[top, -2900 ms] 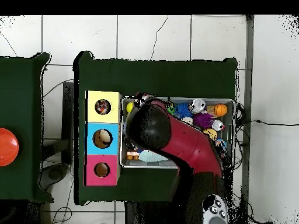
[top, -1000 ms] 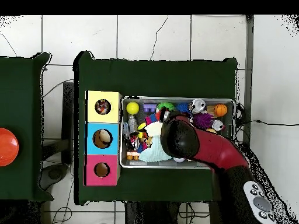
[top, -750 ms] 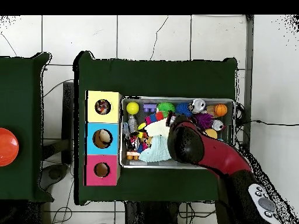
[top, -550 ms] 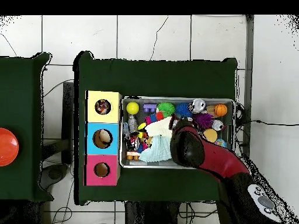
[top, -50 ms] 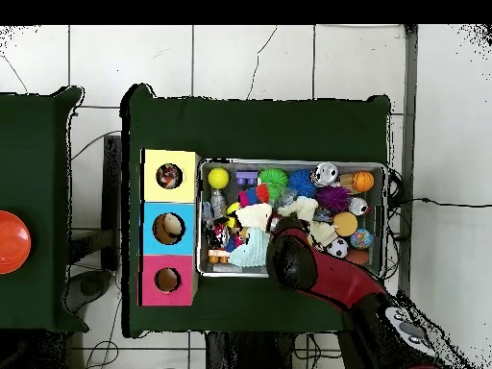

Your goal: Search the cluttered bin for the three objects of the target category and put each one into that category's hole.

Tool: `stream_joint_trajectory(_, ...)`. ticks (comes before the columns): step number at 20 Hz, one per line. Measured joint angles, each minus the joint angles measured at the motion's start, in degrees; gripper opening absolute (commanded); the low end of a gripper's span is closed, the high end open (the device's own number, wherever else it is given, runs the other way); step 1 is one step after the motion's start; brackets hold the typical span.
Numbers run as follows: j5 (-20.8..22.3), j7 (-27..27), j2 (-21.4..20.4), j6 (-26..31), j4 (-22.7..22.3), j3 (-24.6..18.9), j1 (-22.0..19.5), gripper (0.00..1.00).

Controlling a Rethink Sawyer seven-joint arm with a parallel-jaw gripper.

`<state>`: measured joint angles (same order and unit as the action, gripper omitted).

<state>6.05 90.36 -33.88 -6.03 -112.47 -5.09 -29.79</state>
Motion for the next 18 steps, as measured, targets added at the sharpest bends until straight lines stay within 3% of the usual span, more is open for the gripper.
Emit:
stream_joint_trajectory(7,-2.19,0.00,-2.74,0.01,-3.42,4.73,5.89,1.00)
stream_joint_trajectory(18,-5.81,0.00,-9.29,3.74,-3.63,10.51,13.65,1.00)
